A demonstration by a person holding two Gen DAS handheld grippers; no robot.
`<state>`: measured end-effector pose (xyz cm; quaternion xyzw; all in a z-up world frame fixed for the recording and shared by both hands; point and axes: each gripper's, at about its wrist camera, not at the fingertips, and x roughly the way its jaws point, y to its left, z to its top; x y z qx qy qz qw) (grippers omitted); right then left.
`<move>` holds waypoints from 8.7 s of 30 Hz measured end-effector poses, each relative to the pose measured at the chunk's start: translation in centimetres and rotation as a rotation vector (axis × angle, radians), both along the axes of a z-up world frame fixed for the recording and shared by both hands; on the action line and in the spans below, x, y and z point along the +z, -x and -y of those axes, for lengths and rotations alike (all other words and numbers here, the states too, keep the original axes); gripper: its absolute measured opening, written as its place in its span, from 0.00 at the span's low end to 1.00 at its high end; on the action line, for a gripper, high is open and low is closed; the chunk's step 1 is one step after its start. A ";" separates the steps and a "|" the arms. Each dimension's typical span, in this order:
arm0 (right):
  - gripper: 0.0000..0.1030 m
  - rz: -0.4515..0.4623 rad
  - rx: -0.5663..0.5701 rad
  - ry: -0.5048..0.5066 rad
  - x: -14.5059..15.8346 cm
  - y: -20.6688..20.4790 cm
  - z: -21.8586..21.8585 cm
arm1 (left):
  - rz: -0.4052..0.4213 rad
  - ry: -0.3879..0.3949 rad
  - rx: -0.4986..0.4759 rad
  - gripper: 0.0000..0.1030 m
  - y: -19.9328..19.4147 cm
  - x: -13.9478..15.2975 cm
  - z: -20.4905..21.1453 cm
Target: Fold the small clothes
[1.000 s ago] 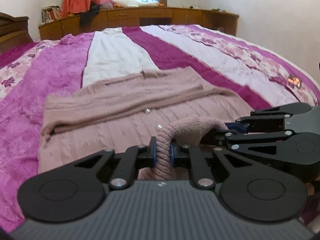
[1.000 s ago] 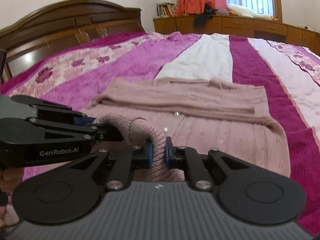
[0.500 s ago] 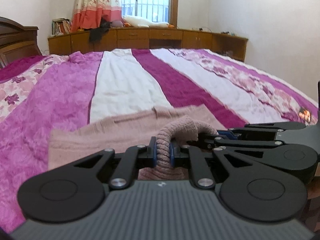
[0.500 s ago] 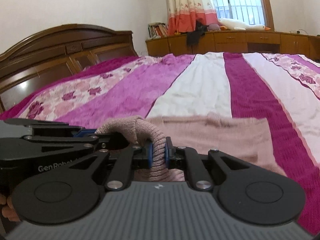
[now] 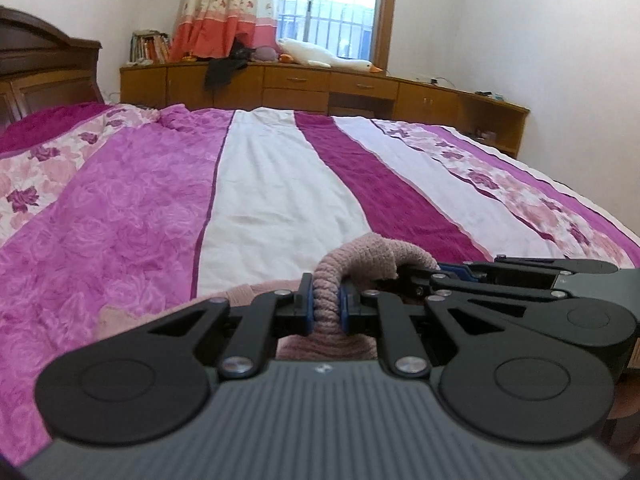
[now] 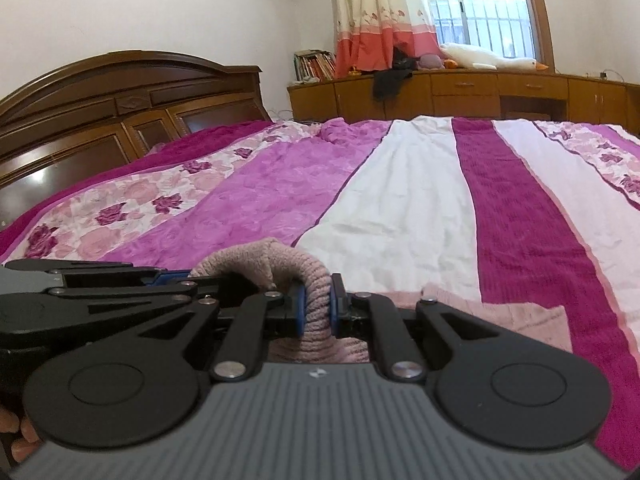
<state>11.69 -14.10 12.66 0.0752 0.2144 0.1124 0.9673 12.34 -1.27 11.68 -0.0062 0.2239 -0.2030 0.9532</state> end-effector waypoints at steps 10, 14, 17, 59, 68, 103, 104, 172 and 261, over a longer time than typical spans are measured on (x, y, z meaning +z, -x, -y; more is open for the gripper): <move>0.12 -0.157 -0.040 0.003 -7.5 -9.5 0.5 | -0.147 0.027 0.036 0.14 -9.0 -6.7 0.4; 0.14 -0.221 -0.070 -0.008 -10.9 -11.2 0.4 | -0.221 0.033 0.064 0.15 -10.8 -9.6 0.5; 0.15 -0.244 -0.075 -0.020 -12.5 -11.6 0.2 | -0.279 0.046 0.078 0.17 -11.5 -10.9 0.1; 0.54 -0.152 0.001 0.148 -10.3 9.8 -0.5 | -0.184 -0.264 -0.021 0.52 6.1 -8.2 -2.3; 0.55 -0.140 0.049 0.268 -10.9 10.1 -2.0 | -0.094 -0.404 -0.091 0.61 7.3 -9.8 -0.4; 0.14 -0.042 -0.018 0.250 -9.8 8.9 -1.0 | 0.003 -0.310 -0.001 0.13 6.2 -7.5 -2.1; 0.14 -0.039 -0.022 0.253 -9.6 8.7 -0.8 | 0.009 -0.308 0.013 0.13 5.9 -7.1 -2.5; 0.47 -0.233 -0.222 0.091 -12.6 -2.8 14.7 | -0.254 -0.211 0.265 0.15 -3.0 -8.4 -12.0; 0.22 -0.231 -0.234 -0.640 -11.5 0.4 17.5 | -0.333 -0.160 0.400 0.56 4.6 -5.2 -12.6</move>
